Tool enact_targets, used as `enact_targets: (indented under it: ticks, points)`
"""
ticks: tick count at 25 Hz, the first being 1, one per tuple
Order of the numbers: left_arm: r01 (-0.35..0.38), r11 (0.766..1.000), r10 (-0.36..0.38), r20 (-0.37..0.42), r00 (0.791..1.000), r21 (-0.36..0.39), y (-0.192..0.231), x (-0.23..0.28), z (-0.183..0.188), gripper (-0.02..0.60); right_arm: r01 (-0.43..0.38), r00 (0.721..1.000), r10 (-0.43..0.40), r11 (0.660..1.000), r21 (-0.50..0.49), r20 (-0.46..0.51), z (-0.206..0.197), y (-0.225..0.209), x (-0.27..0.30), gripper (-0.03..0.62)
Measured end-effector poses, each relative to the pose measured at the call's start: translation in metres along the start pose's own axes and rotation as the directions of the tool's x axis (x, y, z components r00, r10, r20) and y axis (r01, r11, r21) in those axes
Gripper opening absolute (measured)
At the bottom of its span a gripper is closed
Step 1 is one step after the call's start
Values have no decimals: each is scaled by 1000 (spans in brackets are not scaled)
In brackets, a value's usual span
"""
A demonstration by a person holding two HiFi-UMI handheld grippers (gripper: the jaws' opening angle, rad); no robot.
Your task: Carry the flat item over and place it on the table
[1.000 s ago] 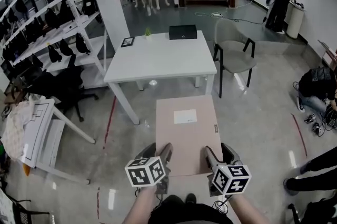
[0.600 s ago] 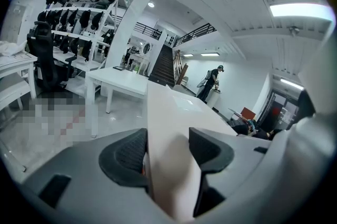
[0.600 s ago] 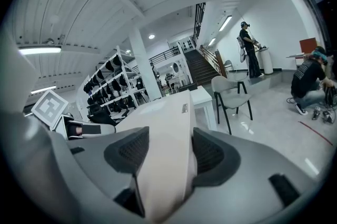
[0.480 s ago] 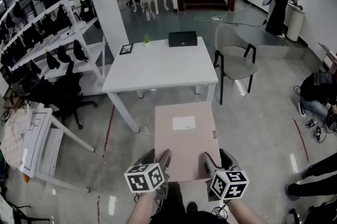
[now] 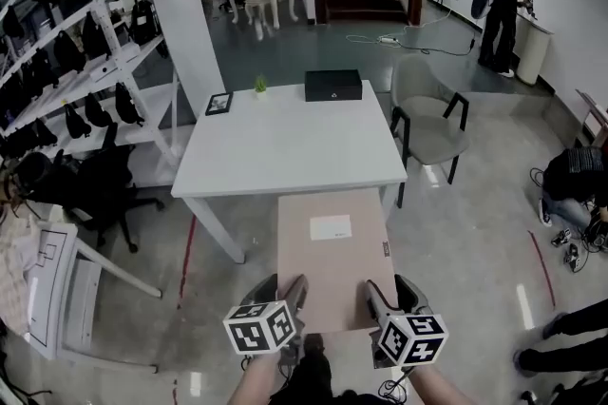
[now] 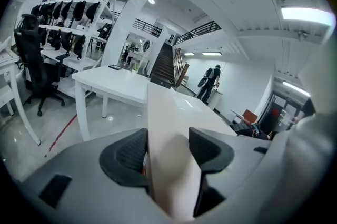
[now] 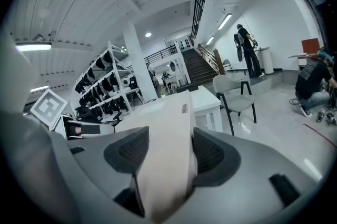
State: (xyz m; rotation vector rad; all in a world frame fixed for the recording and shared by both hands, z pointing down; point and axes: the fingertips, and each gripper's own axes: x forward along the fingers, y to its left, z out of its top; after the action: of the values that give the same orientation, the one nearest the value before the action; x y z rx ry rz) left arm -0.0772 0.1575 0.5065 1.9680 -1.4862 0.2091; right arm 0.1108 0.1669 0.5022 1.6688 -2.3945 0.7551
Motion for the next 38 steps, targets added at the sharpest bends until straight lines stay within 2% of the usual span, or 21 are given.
enact_targets:
  ticks: [7,14,21,30,38]
  points:
    - [21,1000,-21,-13,1000,4,38,60,64,247,23,1000,-23,1000,9,4,40,7,81,250]
    - [58,998,-58,-22,998,12,67,104,110,247,54,998,-54,998,23,14,65,12,140,250]
    - [83,997,-82,-27,996,12,82,133,134,247,75,997,-75,997,26,19,80,12,174,250]
    - [75,997,-75,-40,996,14,95,168,154,247,79,997,-79,996,28,6,93,3,214,250]
    - [53,999,-53,-31,998,12,102,214,190,247,56,998,-56,998,30,2,122,-16,266,250]
